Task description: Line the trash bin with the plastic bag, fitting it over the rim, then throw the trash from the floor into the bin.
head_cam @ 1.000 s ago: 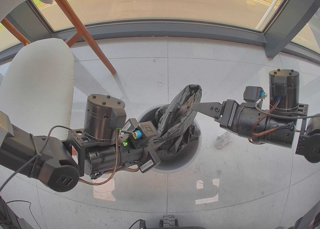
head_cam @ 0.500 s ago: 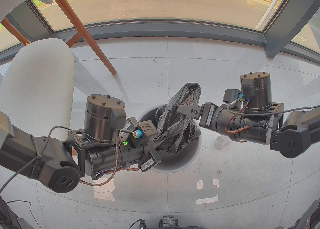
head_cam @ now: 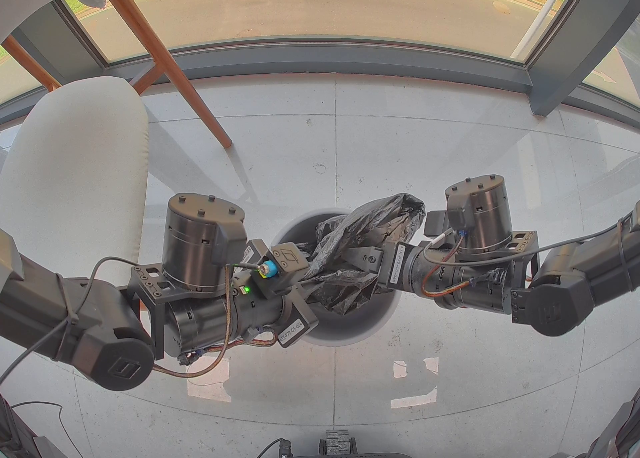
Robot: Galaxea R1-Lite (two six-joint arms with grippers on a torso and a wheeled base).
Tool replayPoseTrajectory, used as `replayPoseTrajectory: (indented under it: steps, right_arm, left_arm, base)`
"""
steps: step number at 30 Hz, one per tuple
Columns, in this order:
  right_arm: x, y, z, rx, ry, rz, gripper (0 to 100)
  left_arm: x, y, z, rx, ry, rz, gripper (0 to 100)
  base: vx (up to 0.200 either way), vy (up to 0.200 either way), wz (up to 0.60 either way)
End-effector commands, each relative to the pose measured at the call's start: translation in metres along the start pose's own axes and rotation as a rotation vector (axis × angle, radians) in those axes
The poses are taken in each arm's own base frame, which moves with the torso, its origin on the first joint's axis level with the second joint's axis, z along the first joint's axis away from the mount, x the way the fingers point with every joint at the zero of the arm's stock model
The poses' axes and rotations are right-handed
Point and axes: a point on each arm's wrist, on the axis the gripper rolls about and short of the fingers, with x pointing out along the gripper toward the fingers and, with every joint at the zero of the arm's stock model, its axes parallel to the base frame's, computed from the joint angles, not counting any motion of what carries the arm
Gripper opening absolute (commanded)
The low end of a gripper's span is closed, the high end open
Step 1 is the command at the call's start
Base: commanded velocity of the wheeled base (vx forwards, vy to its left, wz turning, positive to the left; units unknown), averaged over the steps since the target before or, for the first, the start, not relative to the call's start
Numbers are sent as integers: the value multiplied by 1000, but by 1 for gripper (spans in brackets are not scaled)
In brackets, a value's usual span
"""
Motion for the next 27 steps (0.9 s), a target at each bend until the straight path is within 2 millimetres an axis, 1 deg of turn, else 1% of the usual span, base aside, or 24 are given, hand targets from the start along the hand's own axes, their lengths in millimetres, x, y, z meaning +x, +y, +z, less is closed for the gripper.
replayPoseTrajectory:
  steps: [1, 4, 7, 10, 14, 16, 17, 19, 23, 24, 27]
  right_arm:
    - [9, 5, -2, -8, 3, 2, 0]
    - [13, 9, 3, -7, -12, 13, 0]
    - [19, 12, 3, -9, -15, 17, 0]
    - [25, 13, -2, -25, -5, 17, 0]
    - [33, 10, -3, -63, -38, 34, 0]
    - [34, 10, -1, -69, -57, 48, 0]
    - [35, 11, 5, -85, -98, 74, 0]
    - [35, 9, 9, -101, -121, 80, 0]
    - [32, 10, 13, -112, -135, 84, 0]
    - [32, 10, 13, -112, -135, 84, 0]
    - [31, 8, 15, -111, -142, 81, 0]
  left_arm:
    - [-1, -2, -4, -3, 11, -9, 0]
    - [-5, -4, -8, -4, 23, -17, 0]
    - [-8, -7, -13, -16, 38, -27, 0]
    - [-12, -6, -12, -64, 33, -18, 0]
    - [-12, -5, -10, -124, 26, -14, 0]
    - [-13, -5, -10, -131, 25, -14, 0]
    - [-15, -4, -9, -144, 20, -12, 0]
    - [-17, -5, -10, -157, 20, -13, 0]
    - [-20, -5, -10, -173, 19, -8, 0]
    - [-20, -5, -10, -173, 16, -7, 100]
    - [-19, -4, -8, -174, 5, -5, 100]
  base:
    - [0, 0, 0]
    - [0, 0, 0]
    - [0, 0, 0]
    - [0, 0, 0]
    - [0, 0, 0]
    - [0, 0, 0]
    - [0, 0, 0]
    - [0, 0, 0]
    - [0, 0, 0]
    - [0, 0, 0]
    - [0, 0, 0]
